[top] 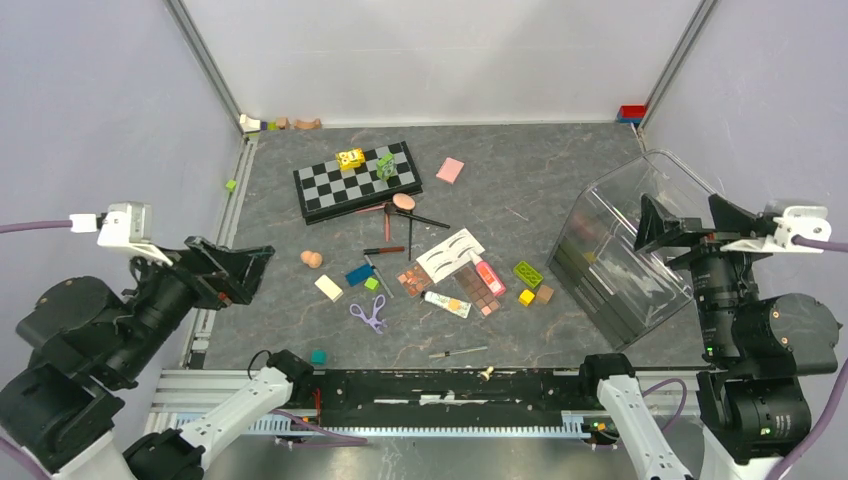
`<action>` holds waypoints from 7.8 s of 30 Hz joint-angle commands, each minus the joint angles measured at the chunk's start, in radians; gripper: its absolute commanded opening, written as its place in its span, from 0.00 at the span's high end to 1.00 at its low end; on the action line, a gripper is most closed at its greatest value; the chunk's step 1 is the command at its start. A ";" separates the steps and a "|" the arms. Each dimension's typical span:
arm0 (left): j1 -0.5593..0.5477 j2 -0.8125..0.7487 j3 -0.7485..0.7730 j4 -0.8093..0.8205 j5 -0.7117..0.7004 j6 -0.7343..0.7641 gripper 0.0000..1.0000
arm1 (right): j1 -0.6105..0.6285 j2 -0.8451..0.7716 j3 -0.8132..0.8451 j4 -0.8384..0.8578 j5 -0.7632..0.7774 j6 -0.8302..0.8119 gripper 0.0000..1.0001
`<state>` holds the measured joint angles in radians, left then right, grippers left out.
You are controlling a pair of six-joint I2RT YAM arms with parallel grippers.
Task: Organize the makeup
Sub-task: Move the storage box to the center of the board, then open the drawer in the storage box.
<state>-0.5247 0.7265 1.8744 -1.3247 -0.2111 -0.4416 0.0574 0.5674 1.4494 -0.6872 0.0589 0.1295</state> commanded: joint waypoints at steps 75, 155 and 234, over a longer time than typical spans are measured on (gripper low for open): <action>-0.017 -0.214 -0.934 0.492 -0.042 0.155 0.00 | 0.000 0.460 0.251 -0.278 0.817 0.108 0.02; -0.002 -0.180 -0.939 0.498 -0.044 0.154 0.00 | -0.211 0.559 -0.401 0.419 -0.218 0.207 0.02; 0.052 -0.121 -0.943 0.490 -0.110 0.129 0.00 | 1.197 0.578 -0.062 0.443 0.330 0.224 0.02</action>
<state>-0.4789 0.6086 0.9291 -0.8612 -0.3099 -0.2985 1.2503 1.1828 1.4803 -0.2211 0.2893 0.4755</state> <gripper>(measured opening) 0.997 0.982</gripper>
